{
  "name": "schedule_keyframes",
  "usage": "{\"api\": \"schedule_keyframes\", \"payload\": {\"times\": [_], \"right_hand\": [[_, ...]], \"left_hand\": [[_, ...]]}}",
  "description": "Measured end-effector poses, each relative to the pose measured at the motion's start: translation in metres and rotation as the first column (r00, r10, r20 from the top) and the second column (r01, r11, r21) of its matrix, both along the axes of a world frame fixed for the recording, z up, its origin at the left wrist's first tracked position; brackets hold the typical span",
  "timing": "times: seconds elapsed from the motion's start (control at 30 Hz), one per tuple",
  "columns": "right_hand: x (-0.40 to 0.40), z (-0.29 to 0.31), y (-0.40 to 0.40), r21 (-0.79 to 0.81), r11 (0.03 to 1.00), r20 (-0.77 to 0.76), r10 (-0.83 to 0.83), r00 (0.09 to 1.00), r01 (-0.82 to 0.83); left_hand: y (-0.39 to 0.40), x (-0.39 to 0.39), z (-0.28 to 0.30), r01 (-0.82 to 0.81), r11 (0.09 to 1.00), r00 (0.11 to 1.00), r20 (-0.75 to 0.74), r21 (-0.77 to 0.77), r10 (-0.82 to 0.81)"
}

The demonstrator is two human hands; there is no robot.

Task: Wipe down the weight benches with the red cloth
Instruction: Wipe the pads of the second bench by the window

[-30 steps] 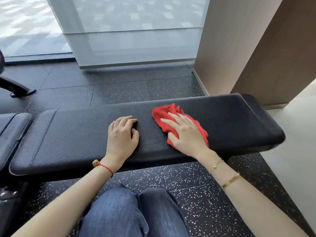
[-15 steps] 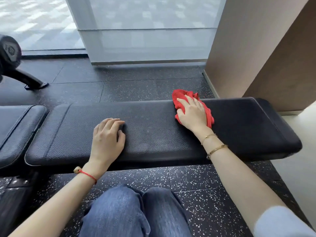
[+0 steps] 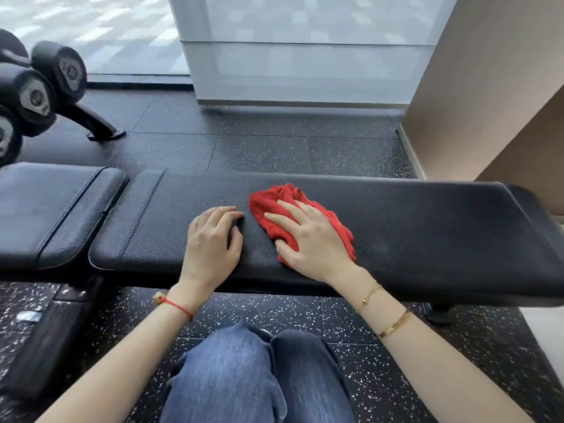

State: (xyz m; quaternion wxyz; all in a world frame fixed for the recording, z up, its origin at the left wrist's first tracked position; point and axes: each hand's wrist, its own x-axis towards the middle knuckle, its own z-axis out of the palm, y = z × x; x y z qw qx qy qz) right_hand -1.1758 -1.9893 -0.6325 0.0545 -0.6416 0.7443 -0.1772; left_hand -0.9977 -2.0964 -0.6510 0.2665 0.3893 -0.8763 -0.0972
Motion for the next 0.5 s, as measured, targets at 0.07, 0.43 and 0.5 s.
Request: {"api": "schedule_keyframes", "payload": {"times": [0.07, 0.43, 0.5], "right_hand": [[0.0004, -0.0004, 0.0049, -0.006, 1.000, -0.006, -0.010, 1.000, 0.010], [0.0009, -0.0039, 0.0009, -0.029, 0.999, 0.046, -0.036, 0.998, 0.037], [-0.0007, -0.0017, 0.0021, -0.024, 0.999, 0.080, -0.031, 0.996, 0.033]], "left_hand": [[-0.0007, 0.0006, -0.0016, 0.006, 1.000, 1.000, -0.009, -0.006, -0.006], [-0.0022, 0.0007, -0.0085, -0.012, 0.999, 0.999, -0.054, -0.044, 0.010], [-0.0020, 0.0012, -0.0088, -0.007, 0.999, 0.999, -0.054, -0.045, 0.005]]}}
